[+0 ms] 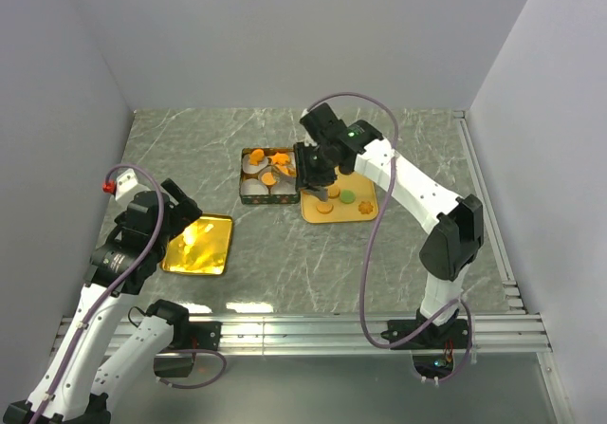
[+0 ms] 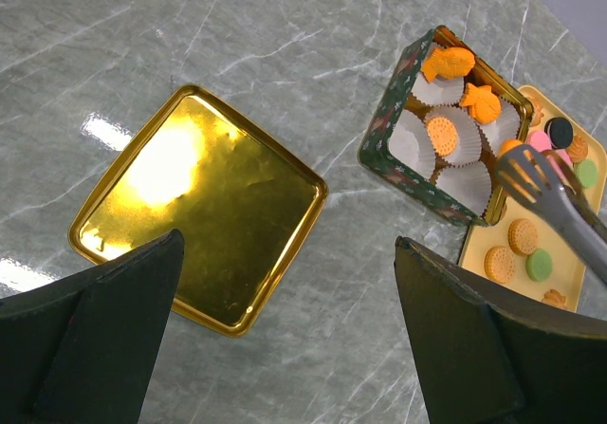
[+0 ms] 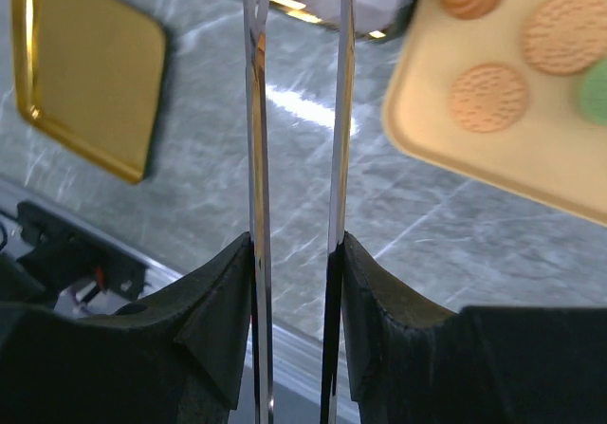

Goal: Pack the cookies

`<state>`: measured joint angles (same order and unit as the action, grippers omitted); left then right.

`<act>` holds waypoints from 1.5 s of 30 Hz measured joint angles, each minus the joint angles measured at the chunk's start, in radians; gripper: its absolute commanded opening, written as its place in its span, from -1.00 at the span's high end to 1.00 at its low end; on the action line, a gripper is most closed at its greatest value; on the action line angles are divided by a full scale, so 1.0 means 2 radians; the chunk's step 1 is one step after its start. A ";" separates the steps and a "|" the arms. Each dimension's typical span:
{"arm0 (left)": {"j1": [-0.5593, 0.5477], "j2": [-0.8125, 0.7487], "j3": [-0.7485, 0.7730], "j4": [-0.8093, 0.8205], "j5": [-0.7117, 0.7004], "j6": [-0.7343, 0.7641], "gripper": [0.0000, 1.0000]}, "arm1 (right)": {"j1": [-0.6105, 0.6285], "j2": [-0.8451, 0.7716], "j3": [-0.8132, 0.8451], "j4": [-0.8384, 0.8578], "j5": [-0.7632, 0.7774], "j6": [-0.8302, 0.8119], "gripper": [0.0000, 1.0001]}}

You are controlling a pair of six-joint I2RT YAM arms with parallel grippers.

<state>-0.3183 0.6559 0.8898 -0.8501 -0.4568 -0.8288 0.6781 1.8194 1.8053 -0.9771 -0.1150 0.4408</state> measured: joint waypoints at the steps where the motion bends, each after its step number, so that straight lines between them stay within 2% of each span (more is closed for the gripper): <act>1: 0.000 0.000 0.000 0.000 0.000 0.000 -0.99 | 0.006 0.000 0.002 0.000 -0.005 0.000 0.24; 16: 0.000 -0.007 0.000 0.000 0.001 0.000 -0.99 | 0.036 0.089 0.093 0.004 -0.031 -0.002 0.24; 45: 0.000 -0.006 0.000 0.000 0.008 0.001 -0.99 | 0.043 0.129 0.093 0.014 -0.044 -0.006 -0.12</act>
<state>-0.3183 0.6434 0.8898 -0.8501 -0.4400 -0.8276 0.7643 2.0766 1.9907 -0.9493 -0.2035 0.4278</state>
